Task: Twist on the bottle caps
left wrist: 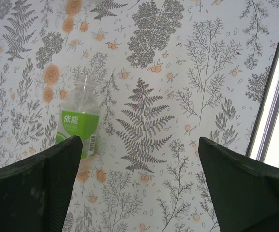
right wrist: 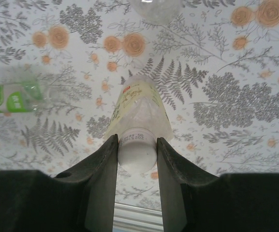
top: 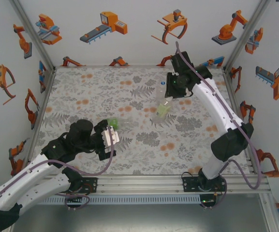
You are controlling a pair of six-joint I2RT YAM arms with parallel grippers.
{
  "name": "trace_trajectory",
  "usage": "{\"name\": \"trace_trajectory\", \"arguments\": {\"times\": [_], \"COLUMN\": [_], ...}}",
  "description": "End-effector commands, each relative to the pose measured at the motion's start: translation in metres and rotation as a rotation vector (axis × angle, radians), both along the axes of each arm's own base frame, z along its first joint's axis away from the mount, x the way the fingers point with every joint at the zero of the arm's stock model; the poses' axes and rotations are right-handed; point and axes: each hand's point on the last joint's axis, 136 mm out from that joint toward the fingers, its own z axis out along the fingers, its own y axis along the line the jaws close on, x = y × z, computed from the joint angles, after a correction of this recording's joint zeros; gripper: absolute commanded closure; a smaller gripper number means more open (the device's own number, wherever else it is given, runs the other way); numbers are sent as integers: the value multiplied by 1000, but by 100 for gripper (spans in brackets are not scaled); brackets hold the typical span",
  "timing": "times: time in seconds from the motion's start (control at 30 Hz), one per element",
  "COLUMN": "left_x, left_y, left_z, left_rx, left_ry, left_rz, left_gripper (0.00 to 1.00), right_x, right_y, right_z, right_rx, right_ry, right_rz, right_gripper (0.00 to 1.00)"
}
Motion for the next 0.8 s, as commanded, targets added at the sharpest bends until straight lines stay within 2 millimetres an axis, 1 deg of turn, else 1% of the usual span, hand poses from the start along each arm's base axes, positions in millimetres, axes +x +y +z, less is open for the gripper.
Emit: {"name": "trace_trajectory", "arguments": {"times": [0.0,0.17,0.3,0.5,0.6,0.67,0.77], "left_x": [1,1,1,0,0,0,0], "left_y": [0,0,0,0,-1,-1,-1], "left_z": [-1,-1,-1,-1,-1,-1,0], "left_rx": [-7,-7,-7,-4,-7,-6,-8], "left_ry": [-4,-8,-10,-7,-5,-6,-6], "left_rz": [5,4,4,0,-5,-5,-8], "left_gripper": [3,3,3,3,3,3,3], "right_x": [10,31,42,49,50,52,57], "right_y": [-8,-7,-8,-9,-6,-5,-4], "right_z": [-1,-5,-4,-15,-21,-22,-15], "right_rx": [-78,-108,-141,-175,-167,-168,-161], "right_ry": [8,5,-8,12,24,21,-7], "right_rz": [48,47,46,48,55,55,51], "right_gripper": [97,97,97,96,95,94,94]}}
